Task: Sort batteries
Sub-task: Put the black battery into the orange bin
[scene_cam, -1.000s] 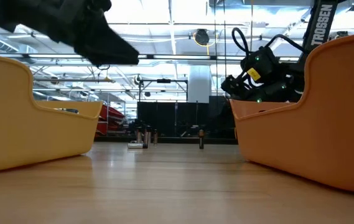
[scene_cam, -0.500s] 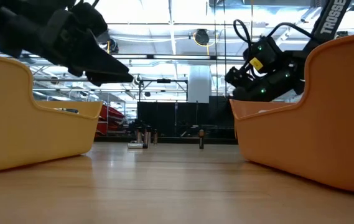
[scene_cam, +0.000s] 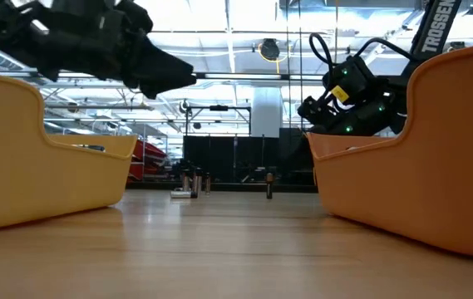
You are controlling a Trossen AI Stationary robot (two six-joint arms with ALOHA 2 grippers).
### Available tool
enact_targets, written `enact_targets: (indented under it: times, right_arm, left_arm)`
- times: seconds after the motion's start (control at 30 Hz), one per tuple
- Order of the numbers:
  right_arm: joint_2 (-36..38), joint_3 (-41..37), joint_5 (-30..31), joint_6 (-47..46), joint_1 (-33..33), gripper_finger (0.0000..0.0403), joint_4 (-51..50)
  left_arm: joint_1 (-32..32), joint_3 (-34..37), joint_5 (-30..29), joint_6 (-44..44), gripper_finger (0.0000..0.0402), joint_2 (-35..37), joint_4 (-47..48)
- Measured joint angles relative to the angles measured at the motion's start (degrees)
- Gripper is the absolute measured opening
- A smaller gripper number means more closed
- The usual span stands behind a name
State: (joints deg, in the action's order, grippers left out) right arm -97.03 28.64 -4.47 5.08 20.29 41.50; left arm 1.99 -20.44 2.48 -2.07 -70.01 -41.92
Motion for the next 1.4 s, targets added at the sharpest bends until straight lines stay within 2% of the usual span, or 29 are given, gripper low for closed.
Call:
enact_targets:
  times: [0.17, 0.43, 0.67, 0.97, 1.4]
  right_arm:
    - [0.4, 0.0, -0.1, -0.8, 0.0, 0.0198, -0.3]
    - [0.4, 0.2, -0.3, -1.2, -3.1, 0.0198, -1.3]
    - [0.1, 3.4, -0.3, -0.6, -3.6, 0.0198, -2.9]
    - [-8.0, 6.0, -1.6, -0.5, -3.3, 0.0198, 0.5]
    - [-11.6, 7.5, -3.2, -1.4, -1.7, 0.0198, 0.3]
  left_arm:
    - [3.9, -1.5, 3.5, 0.6, 0.0205, 0.1, 1.5]
    - [3.5, -1.5, 3.8, 1.7, 0.0205, 0.1, 2.0]
    - [3.5, -1.5, 3.8, 3.1, 0.0205, 0.1, 1.6]
    - [3.5, -1.5, 3.5, 3.3, 0.0205, 0.1, 1.6]
    - [3.5, -1.5, 3.3, 4.7, 0.0205, 0.1, 1.7]
